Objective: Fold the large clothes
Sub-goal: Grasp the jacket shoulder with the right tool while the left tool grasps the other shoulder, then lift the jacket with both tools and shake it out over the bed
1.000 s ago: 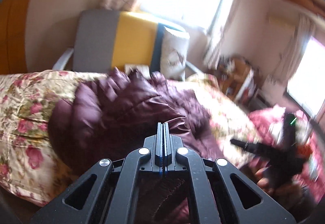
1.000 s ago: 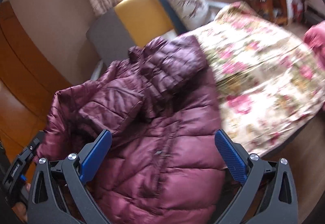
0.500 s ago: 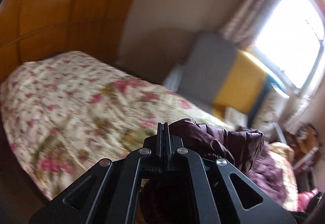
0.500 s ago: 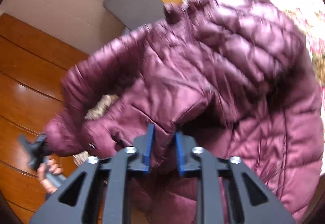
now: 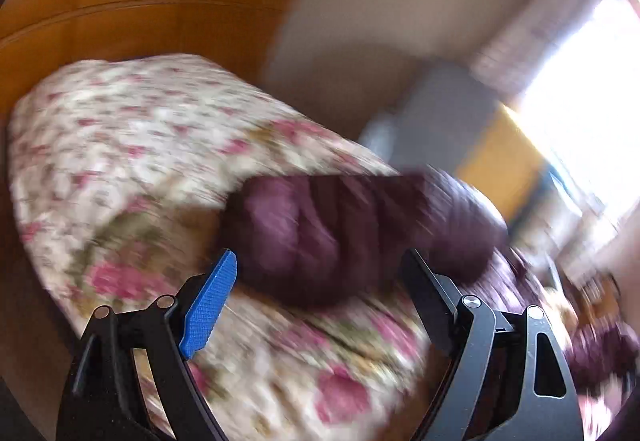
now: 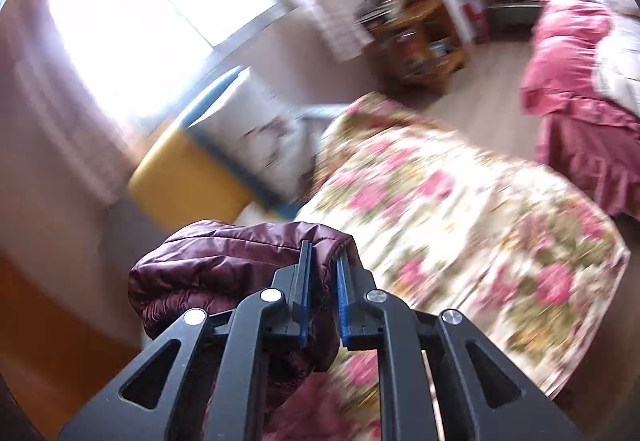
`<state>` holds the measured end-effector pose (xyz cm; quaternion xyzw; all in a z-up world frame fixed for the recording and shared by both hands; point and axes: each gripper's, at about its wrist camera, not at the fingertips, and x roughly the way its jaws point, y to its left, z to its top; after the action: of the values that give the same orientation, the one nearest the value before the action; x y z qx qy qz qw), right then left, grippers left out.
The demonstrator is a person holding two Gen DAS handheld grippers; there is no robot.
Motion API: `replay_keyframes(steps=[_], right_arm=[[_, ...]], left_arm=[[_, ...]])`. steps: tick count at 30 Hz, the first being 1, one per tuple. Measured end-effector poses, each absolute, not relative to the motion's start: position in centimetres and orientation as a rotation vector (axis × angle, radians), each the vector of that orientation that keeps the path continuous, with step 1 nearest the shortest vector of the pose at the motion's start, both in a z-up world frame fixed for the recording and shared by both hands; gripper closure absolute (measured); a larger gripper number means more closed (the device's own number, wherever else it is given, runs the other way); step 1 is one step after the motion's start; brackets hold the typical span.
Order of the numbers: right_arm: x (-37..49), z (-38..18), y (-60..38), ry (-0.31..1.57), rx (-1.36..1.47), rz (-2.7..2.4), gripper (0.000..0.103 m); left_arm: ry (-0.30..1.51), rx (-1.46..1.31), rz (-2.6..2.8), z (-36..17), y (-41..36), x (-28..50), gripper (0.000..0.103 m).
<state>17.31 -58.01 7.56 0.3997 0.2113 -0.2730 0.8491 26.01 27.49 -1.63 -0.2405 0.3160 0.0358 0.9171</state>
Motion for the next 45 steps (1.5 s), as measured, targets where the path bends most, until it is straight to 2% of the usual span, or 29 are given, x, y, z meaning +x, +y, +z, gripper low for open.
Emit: replay_keyframes(steps=[2,3,5,6,7,8,9,10,11,15,19,21,22,24,25,26,27,28,30,31,33,34,36,39,42,44,45], right_arm=[[17.3,6.5,-61.4,0.450,0.855,-0.649,0.093],[17.3,6.2,-63.1,0.453,0.879,-0.638,0.089],[18.0,4.3,-65.0,0.470,0.948,-0.588,0.076],[18.4,3.3,-65.4,0.470,0.987,-0.573,0.067],[18.3,2.4,-65.7,0.464,1.029,-0.549,0.048],[18.0,1.5,-65.7,0.454,1.070,-0.539,0.040],[17.6,1.1,-65.0,0.450,1.096,-0.542,0.027],[16.9,0.9,-64.7,0.447,1.100,-0.543,0.008],[15.8,0.8,-63.9,0.439,1.075,-0.530,0.004],[12.2,1.4,-61.4,0.446,1.036,-0.470,0.002],[11.2,-1.3,-55.6,0.659,0.976,-0.246,0.002],[11.1,-2.6,-50.5,0.750,0.935,-0.083,0.002],[11.3,-3.4,-47.9,0.797,0.930,-0.004,0.002],[12.1,-4.9,-43.5,0.885,0.915,0.102,0.002],[12.6,-5.4,-41.9,0.907,0.899,0.129,0.002],[13.4,-6.0,-40.4,0.927,0.873,0.151,0.002],[14.4,-6.4,-39.3,0.946,0.850,0.161,0.006],[15.3,-6.7,-38.4,0.961,0.838,0.171,0.021],[17.5,-6.7,-37.1,0.995,0.767,0.155,0.040],[18.5,-6.0,-36.5,1.001,0.706,0.131,0.063],[20.0,-4.0,-36.2,0.972,0.635,0.125,0.078],[20.5,-2.2,-36.1,0.933,0.590,0.121,0.083],[20.7,2.3,-35.8,0.825,0.485,0.122,0.087],[20.5,6.8,-35.7,0.705,0.336,0.113,0.090],[21.3,5.7,-36.0,0.730,0.194,0.007,0.090],[22.2,2.3,-37.5,0.819,0.157,-0.088,0.098],[22.3,0.8,-37.8,0.860,0.148,-0.130,0.103]], left_arm=[[0.651,-0.430,-0.063,-1.5,24.5,24.8,0.020],[0.656,-0.401,-0.129,-1.5,23.3,24.5,0.020],[0.669,-0.352,-0.233,-1.7,20.7,24.4,0.010],[0.682,-0.333,-0.274,-2.0,19.8,24.8,0.010],[0.695,-0.319,-0.309,-2.4,19.0,25.2,0.010],[0.714,-0.309,-0.353,-2.8,17.9,25.9,0.010],[0.725,-0.310,-0.384,-3.2,17.3,26.6,0.010],[0.739,-0.315,-0.423,-3.6,16.3,27.6,0.010],[0.748,-0.323,-0.450,-4.2,16.1,28.3,0.010],[0.766,-0.421,-0.538,-5.6,14.6,30.9,0.010],[0.788,-0.430,-0.647,-6.6,12.1,32.1,0.010],[0.821,-0.418,-0.715,-7.1,10.7,32.1,0.025],[0.825,-0.404,-0.723,-7.2,10.0,32.1,0.025],[0.819,-0.398,-0.740,-6.9,9.7,31.9,0.034],[0.822,-0.404,-0.742,-6.7,9.8,31.9,0.042],[0.827,-0.408,-0.741,-6.5,9.9,31.8,0.056],[0.823,-0.400,-0.737,-6.1,10.0,31.5,0.060],[0.819,-0.379,-0.728,-5.5,10.0,31.0,0.067],[0.819,-0.356,-0.720,-4.4,10.2,29.7,0.073],[0.820,-0.355,-0.718,-3.9,10.1,29.1,0.076],[0.822,-0.356,-0.722,-2.4,9.9,27.8,0.078],[0.831,-0.359,-0.721,-1.6,9.7,27.3,0.080],[0.834,-0.353,-0.724,0.8,9.2,26.4,0.081],[0.843,-0.348,-0.715,3.7,9.1,25.6,0.081],[0.922,-0.237,-0.613,3.5,8.7,26.4,0.073],[1.015,-0.200,-0.514,0.7,8.7,27.5,0.061],[1.059,-0.185,-0.489,-0.8,8.7,27.9,0.061]])
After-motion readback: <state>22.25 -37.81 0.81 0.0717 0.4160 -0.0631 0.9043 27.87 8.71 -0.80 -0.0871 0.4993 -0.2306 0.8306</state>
